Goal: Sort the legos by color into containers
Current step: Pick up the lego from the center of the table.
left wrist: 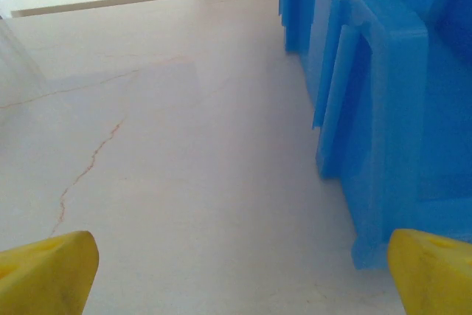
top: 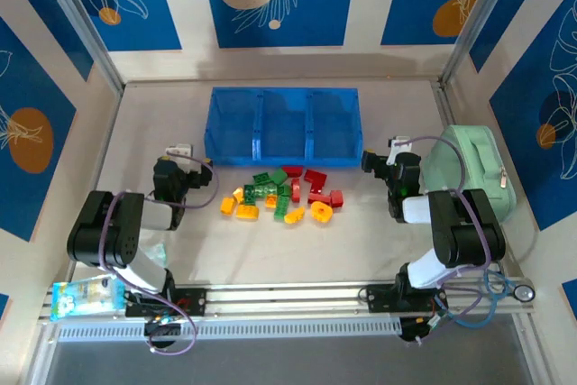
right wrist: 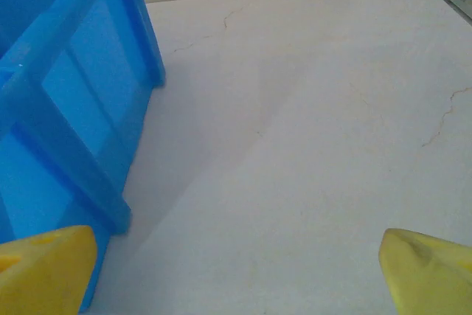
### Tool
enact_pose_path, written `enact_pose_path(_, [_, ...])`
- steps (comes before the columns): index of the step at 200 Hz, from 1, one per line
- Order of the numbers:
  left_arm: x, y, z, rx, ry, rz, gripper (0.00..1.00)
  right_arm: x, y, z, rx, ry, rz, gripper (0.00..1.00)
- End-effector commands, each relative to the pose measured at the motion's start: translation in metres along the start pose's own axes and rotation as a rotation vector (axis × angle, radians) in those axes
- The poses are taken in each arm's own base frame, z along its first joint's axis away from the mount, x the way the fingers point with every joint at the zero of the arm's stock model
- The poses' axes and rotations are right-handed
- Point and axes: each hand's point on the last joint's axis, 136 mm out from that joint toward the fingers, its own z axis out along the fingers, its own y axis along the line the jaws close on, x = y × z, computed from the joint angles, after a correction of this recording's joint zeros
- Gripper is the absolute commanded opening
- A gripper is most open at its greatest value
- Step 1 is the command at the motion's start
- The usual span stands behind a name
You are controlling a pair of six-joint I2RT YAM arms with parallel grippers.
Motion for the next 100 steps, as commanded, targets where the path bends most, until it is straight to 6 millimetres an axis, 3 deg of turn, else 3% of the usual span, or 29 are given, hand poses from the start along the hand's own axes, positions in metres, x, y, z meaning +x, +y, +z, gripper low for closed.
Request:
enact_pose_path(1, [-0.0105,0.0005,0.0002,0.009,-0.025,0.011,1.0,-0.0095,0.0023,-0.0011,-0.012,-0.031,0.007,0.99])
enact_pose_path(100, [-0.0113,0.0006,0.0004,0.009,-0.027,0.011,1.0,-0.009,0.0023,-0.0012,-0.013,-0.029,0.008,0.99])
